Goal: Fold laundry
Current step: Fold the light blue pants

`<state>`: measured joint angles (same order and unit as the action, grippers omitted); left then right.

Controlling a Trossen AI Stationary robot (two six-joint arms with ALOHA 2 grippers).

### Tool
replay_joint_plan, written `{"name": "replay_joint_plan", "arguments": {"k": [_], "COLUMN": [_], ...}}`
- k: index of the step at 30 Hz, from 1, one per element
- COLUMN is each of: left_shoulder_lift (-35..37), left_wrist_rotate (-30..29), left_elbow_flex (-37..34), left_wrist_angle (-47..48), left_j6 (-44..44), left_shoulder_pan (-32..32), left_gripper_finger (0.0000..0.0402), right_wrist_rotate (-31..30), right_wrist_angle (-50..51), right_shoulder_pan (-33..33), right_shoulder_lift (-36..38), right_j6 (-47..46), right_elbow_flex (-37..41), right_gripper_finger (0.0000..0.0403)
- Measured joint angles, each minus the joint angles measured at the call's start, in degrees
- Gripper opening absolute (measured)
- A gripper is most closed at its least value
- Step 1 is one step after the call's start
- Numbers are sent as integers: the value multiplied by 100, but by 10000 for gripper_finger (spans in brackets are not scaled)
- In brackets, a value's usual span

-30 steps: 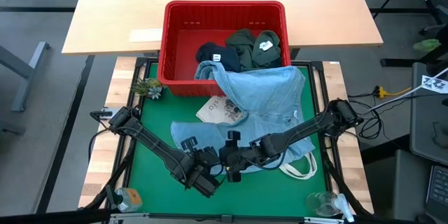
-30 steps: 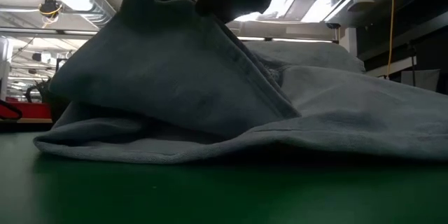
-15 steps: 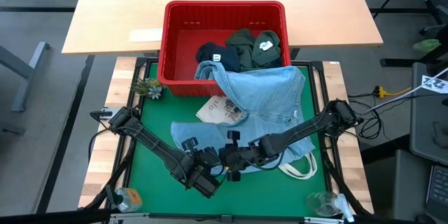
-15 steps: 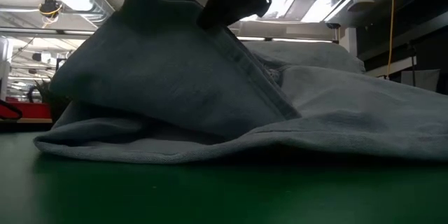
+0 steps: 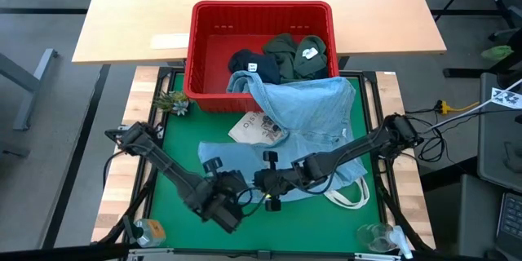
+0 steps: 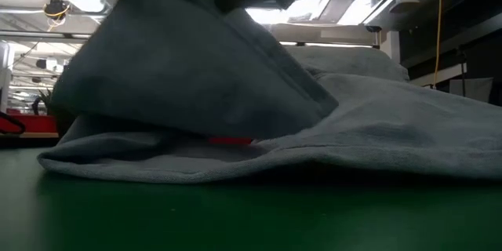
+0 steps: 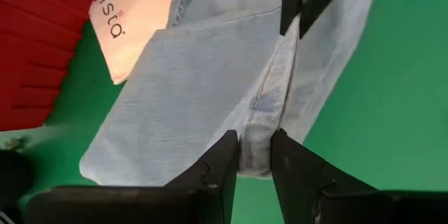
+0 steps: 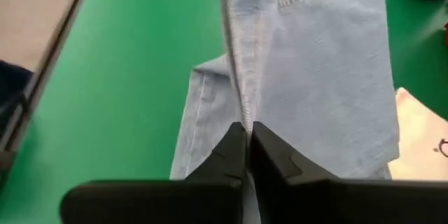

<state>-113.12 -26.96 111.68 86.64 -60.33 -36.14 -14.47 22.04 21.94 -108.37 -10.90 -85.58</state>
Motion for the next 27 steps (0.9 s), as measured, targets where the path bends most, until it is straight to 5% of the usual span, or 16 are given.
{"name": "replay_joint_plan", "arguments": {"k": [7, 14, 27], "left_shoulder_lift": [83, 74, 21], "left_wrist_rotate": [187, -9, -805], "left_elbow_flex": [2, -2, -1090], "left_wrist_angle": [149, 82, -807], "left_j6": [-440, -1401, -3227], "left_shoulder_pan": [-587, -1205, -1580], "left_gripper_finger": [81, 77, 111], "right_wrist_rotate": [940, 1177, 1711], "right_wrist_angle": [-199, 5, 1282], "right_shoulder_pan": [-399, -756, -1167], "right_shoulder_lift": [86, 154, 154], "right_j6": [-302, -535, -515], "right_elbow_flex": [20, -306, -2168], "right_gripper_finger": [6, 7, 5]}}
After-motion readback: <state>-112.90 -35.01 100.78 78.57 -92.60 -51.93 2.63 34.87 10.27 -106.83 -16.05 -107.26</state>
